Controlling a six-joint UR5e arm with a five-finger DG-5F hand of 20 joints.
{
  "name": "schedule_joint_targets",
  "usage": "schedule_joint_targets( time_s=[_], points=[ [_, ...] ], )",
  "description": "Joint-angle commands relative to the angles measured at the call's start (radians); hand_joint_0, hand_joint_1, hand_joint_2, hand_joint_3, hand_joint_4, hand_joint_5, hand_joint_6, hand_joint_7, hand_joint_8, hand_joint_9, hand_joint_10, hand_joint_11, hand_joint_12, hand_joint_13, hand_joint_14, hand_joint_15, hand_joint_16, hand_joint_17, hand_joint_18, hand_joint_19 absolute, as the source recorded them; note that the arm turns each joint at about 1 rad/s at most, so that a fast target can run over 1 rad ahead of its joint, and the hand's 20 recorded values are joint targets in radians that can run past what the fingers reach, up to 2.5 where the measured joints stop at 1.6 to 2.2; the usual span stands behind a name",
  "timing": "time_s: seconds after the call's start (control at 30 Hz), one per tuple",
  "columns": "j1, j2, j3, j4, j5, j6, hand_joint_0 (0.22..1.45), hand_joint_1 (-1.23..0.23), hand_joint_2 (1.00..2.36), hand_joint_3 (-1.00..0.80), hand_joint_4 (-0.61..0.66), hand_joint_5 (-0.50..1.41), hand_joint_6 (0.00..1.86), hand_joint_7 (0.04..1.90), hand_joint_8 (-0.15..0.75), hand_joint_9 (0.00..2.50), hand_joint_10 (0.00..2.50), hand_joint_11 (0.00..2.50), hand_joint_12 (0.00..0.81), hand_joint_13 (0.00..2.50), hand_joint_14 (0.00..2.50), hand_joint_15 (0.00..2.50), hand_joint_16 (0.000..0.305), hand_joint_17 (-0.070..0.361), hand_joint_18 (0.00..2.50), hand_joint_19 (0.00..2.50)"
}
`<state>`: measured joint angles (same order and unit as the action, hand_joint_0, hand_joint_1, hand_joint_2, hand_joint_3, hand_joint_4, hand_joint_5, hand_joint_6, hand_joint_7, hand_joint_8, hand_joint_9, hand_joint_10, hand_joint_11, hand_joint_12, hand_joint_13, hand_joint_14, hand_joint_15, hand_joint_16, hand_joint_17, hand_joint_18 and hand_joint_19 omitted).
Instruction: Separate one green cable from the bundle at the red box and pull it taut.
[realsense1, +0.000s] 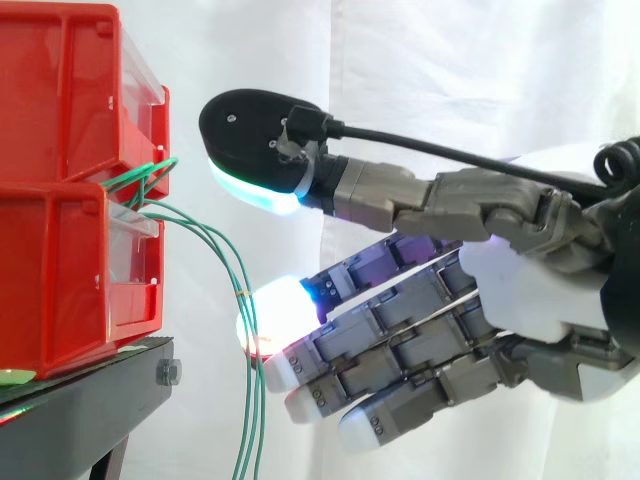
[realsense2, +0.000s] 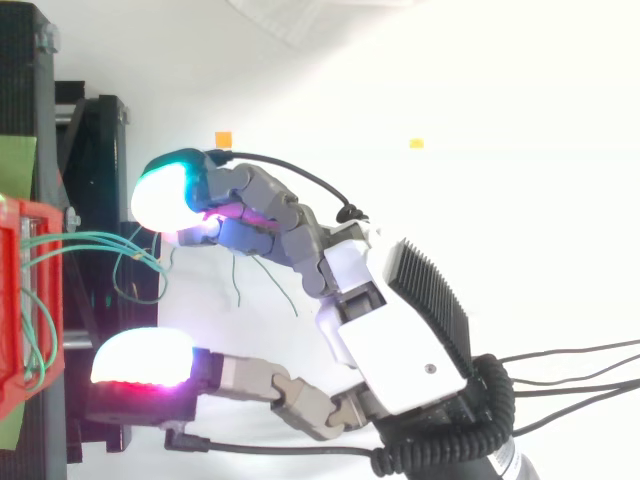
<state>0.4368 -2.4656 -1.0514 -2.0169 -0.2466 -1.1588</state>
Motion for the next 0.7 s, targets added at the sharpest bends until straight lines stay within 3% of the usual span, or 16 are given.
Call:
schedule_joint_targets(
  time_s=[0.0, 0.67],
  points=[
    [0.0, -0.023, 0.019, 0.01, 0.006, 0.002, 0.35, -0.57, 1.0, -0.5, 0.35, -0.1, 0.5, 0.83, 0.388, 0.81, 0.01, 0.47, 0.476, 0.64, 0.02, 0.47, 0.092, 0.207, 0.8, 0.49],
    [0.017, -0.023, 0.027, 0.087, 0.087, -0.009, 0.36, -0.6, 1.0, -0.5, 0.39, -0.1, 0.5, 0.86, 0.384, 0.82, 0.02, 0.49, 0.469, 0.64, 0.02, 0.49, 0.087, 0.196, 0.77, 0.53]
  ],
)
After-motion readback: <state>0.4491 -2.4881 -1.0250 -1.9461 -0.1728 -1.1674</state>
